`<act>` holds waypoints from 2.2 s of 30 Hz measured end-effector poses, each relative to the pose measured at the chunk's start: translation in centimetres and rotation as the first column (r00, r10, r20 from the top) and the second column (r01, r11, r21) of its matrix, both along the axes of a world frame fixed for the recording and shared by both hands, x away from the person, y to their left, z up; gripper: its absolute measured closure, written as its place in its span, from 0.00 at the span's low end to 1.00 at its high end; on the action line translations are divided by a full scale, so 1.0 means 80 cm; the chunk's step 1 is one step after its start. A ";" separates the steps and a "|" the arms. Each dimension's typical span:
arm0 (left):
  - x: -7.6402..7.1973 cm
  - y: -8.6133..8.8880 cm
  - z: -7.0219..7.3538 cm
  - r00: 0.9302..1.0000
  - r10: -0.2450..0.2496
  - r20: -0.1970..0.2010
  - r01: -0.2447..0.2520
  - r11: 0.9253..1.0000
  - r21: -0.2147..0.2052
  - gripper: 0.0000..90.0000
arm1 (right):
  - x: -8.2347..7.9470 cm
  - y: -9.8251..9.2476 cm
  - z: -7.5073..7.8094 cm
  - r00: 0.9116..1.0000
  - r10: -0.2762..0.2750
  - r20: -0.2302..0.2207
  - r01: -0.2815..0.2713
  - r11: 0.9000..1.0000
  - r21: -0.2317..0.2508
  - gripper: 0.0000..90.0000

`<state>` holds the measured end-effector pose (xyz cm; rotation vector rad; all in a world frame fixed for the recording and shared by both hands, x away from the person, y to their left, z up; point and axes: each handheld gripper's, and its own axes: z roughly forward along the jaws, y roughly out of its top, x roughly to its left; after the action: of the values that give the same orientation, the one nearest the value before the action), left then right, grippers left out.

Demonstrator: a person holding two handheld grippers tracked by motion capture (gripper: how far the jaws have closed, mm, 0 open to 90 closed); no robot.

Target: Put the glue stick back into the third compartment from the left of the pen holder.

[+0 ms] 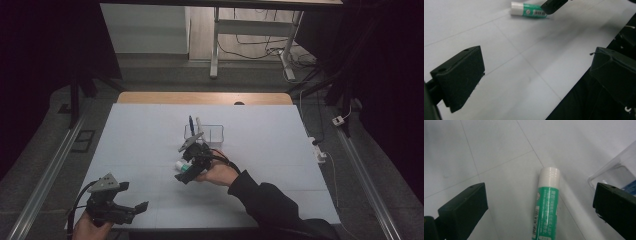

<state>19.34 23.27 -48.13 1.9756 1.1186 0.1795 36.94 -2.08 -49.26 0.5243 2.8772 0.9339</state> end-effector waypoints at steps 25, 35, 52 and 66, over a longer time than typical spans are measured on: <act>-0.007 0.005 0.002 1.000 0.022 0.001 -0.022 1.000 0.022 0.00 | 0.017 0.017 -0.029 0.999 -0.019 -0.027 0.017 0.996 -0.087 0.68; -0.007 0.005 0.002 1.000 0.021 0.001 -0.021 0.999 0.030 0.00 | 0.017 0.017 -0.029 0.999 -0.037 -0.036 0.034 0.995 -0.096 0.72; -0.008 0.005 0.002 1.000 0.021 0.001 -0.021 1.000 0.021 0.00 | 0.011 0.012 -0.023 0.999 -0.041 -0.005 0.040 0.997 -0.070 0.73; -0.008 0.005 0.002 1.000 0.024 0.000 -0.024 0.999 0.029 0.00 | 0.006 0.001 0.002 1.000 -0.005 0.030 0.004 0.999 0.033 0.73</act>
<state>18.70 23.68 -47.96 1.9890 1.1461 0.2086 37.39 -2.03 -49.12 0.5149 2.8377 0.9809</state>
